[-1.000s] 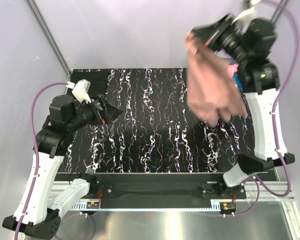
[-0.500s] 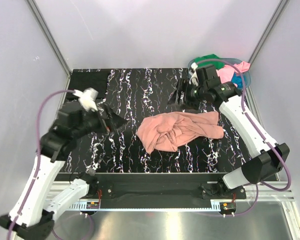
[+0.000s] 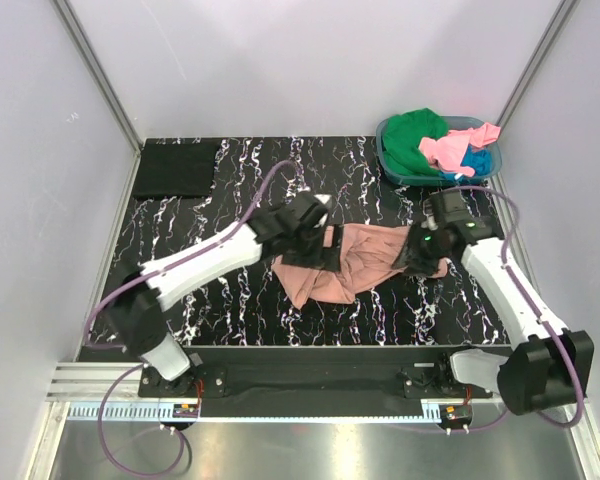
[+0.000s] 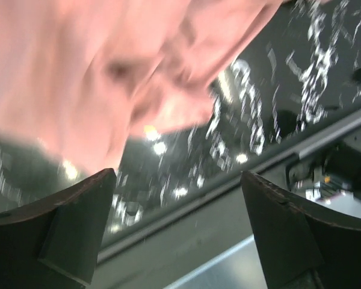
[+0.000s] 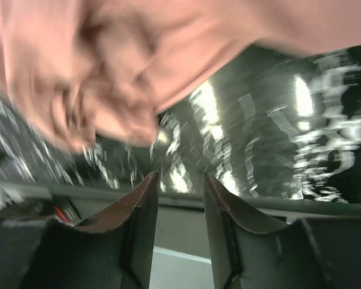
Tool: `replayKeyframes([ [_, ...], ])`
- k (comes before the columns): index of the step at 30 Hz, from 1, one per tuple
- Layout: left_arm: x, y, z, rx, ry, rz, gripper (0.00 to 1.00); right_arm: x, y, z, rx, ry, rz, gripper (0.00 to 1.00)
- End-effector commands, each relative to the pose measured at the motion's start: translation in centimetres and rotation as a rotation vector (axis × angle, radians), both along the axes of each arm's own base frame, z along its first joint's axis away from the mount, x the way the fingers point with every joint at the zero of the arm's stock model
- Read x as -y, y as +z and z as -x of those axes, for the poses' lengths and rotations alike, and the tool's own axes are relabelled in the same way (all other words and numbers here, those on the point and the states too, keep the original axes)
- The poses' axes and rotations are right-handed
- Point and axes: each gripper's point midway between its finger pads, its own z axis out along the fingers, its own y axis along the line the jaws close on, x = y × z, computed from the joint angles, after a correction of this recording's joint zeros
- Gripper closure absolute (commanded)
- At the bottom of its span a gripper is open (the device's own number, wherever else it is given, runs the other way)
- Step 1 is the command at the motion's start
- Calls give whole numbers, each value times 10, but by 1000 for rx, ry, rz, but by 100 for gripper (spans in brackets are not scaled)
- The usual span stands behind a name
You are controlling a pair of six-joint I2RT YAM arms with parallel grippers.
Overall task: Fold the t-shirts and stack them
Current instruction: Flatten the tshirt out
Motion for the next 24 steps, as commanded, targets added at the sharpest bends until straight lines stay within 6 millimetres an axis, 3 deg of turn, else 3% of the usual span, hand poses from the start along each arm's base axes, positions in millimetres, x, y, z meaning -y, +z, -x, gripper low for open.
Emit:
replayKeyframes([
  [1, 31, 14, -33, 116, -64, 19, 11, 42, 3, -13, 19, -168, 19, 56],
  [2, 36, -8, -37, 81, -73, -22, 12, 51, 2, -15, 20, -189, 43, 54],
  [3, 43, -5, -43, 97, -86, -19, 12, 52, 0, -15, 12, -194, 50, 52],
  [5, 48, -32, -48, 54, -93, -80, 12, 54, -3, -16, 2, -216, 55, 45],
  [8, 49, -44, -57, 46, -88, -135, 9, 57, -16, -19, -25, -242, 35, 36],
  [9, 51, -59, -58, 25, -96, -161, 9, 56, -18, -24, -24, -249, 18, 31],
  [16, 52, -98, -61, -23, -113, -225, 8, 46, -55, -48, -127, -232, -24, 28],
  [20, 44, -108, -64, -31, -103, -237, 23, 59, -72, -66, -152, -223, 59, 33],
  [21, 40, -109, -67, -34, -96, -239, 36, 61, -74, -70, -154, -222, 74, 34],
  [23, 36, -106, -70, -23, -86, -230, 45, 66, -78, -80, -160, -223, 101, 34],
  [24, 32, -106, -74, -23, -78, -228, 58, 66, -77, -87, -152, -223, 104, 34],
])
